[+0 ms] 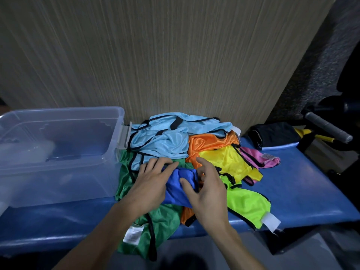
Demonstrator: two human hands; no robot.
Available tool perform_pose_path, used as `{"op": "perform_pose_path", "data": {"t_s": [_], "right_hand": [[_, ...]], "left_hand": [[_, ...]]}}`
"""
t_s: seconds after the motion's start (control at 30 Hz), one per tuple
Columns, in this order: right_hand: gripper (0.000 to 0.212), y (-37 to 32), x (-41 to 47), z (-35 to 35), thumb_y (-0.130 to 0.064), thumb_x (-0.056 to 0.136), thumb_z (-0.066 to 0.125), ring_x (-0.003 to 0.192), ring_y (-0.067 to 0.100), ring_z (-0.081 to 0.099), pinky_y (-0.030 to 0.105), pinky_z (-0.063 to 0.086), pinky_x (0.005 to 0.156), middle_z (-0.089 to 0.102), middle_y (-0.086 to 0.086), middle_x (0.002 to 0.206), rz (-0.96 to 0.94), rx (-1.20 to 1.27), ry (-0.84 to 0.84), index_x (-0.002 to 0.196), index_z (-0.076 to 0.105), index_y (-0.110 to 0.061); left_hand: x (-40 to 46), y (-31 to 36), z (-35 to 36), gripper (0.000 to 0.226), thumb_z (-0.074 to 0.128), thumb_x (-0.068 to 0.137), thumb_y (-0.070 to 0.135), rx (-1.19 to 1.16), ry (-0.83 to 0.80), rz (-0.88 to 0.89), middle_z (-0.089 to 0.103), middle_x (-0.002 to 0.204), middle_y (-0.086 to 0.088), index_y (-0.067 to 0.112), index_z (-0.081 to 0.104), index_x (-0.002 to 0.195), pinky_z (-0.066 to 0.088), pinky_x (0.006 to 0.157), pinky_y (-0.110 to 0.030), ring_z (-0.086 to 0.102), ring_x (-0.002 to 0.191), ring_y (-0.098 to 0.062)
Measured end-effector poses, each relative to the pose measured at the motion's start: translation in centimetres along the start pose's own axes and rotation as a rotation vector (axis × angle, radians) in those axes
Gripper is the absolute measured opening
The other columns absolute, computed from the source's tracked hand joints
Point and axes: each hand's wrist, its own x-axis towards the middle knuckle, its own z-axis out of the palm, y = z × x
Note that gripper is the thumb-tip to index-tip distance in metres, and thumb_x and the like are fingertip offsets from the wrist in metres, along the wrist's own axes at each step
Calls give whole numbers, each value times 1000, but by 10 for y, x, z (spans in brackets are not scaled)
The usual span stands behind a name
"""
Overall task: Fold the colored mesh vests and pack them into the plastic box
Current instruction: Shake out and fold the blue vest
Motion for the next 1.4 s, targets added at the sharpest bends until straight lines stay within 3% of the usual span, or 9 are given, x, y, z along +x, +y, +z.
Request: {"op": "perform_pose_path", "data": {"t_s": [0.13,0.27,0.37,0.47,0.77,1.0,1.17,1.27,1.4], "right_hand": [[43,8,9,-4,-28,90,77,103,4,59,24,50,89,60,-18,106,106,261,100,128,59,-27],[28,10,19,-13,-24,95,71,100,5,60,27,51,87,60,-21,100,202,483,127,121,61,-27],[23,10,23,-20,-23,97,68,102,0,59,19,48,86,62,-15,105,215,543,159,120,63,-24],[19,11,31,-35,-19,97,67,88,-5,57,12,45,73,62,-6,102,216,564,193,116,64,-22],[15,74,85,-126,-14,90,76,80,9,60,15,49,69,69,1,89,425,696,310,105,72,-11],[47,146,104,-178,-35,93,69,101,27,73,32,62,73,73,16,119,776,1188,393,126,67,-1],[31,172,117,-178,-22,97,68,96,30,74,35,62,59,75,14,115,914,1151,485,124,66,-7],[34,194,125,-181,-13,96,68,104,31,71,40,61,71,72,15,119,979,1073,592,128,62,-5],[33,214,137,-187,-13,96,68,91,23,72,35,58,66,72,11,118,1031,1020,613,127,61,-6]], "left_hand": [[7,-3,-16,71,35,86,11,-145,-94,15,33,150,16,28,33,155,18,112,-32,21,135,-7],[10,8,-19,67,12,89,45,-225,-58,18,41,124,27,31,42,148,18,109,-29,25,122,3],[16,17,-12,50,5,100,55,-230,-21,28,41,101,27,46,50,118,26,102,-31,33,109,0],[23,30,-14,35,13,107,52,-331,39,28,40,88,18,42,36,82,31,87,-28,42,93,-5],[116,109,-33,36,41,107,40,-462,-44,193,44,80,8,31,38,72,32,72,-28,46,76,-7],[229,196,14,43,42,107,41,-552,-130,88,45,79,0,20,38,70,32,71,-38,53,85,-27],[278,237,61,46,44,107,39,-670,-207,20,48,69,-3,18,39,67,33,67,-37,58,84,-36],[278,237,71,44,35,109,41,-710,-206,62,46,77,2,25,39,69,33,75,-34,51,82,-23],[256,205,87,33,32,109,46,-611,-273,186,60,116,4,27,59,116,42,96,-36,55,112,-16]]}}
